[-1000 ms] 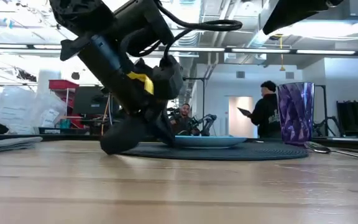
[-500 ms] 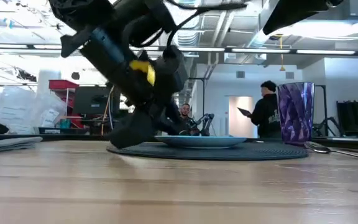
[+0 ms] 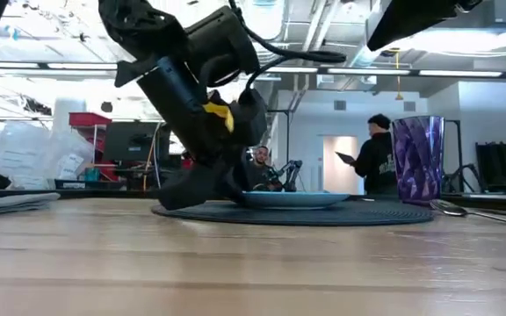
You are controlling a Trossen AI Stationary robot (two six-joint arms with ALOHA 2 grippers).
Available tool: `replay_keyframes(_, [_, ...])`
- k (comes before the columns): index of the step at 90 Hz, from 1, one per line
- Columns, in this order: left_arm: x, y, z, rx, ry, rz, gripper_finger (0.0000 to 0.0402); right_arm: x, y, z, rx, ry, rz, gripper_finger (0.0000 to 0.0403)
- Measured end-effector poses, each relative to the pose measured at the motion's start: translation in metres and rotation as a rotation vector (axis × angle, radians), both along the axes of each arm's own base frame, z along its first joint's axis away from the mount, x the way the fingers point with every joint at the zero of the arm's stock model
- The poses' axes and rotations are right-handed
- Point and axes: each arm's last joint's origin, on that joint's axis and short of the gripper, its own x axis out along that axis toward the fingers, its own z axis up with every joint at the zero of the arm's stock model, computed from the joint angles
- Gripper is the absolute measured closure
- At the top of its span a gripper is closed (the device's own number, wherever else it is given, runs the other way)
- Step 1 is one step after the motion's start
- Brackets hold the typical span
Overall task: Set table place
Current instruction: Adjust the blue plate on the black tablemat
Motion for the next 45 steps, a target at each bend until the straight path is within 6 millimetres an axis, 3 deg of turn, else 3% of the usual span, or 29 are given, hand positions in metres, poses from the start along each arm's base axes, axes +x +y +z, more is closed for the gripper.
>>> replay_keyframes(17, [0.003,0.011,0.001,-0.008,-0.020,0.020,0.0315,0.000,0.000,0.000,0.002,-0.003,0.000,0.0266])
replay_keyframes(32, [0.004,0.015,0.000,-0.081,-0.047,0.033,0.0387,0.000,0.000,0.000,0.004,-0.007,0.000,0.0268])
replay_keyframes(45, [0.005,0.017,0.001,-0.113,-0.069,0.052,0.0398,0.000,0.000,0.000,0.004,-0.007,-0.001,0.0279])
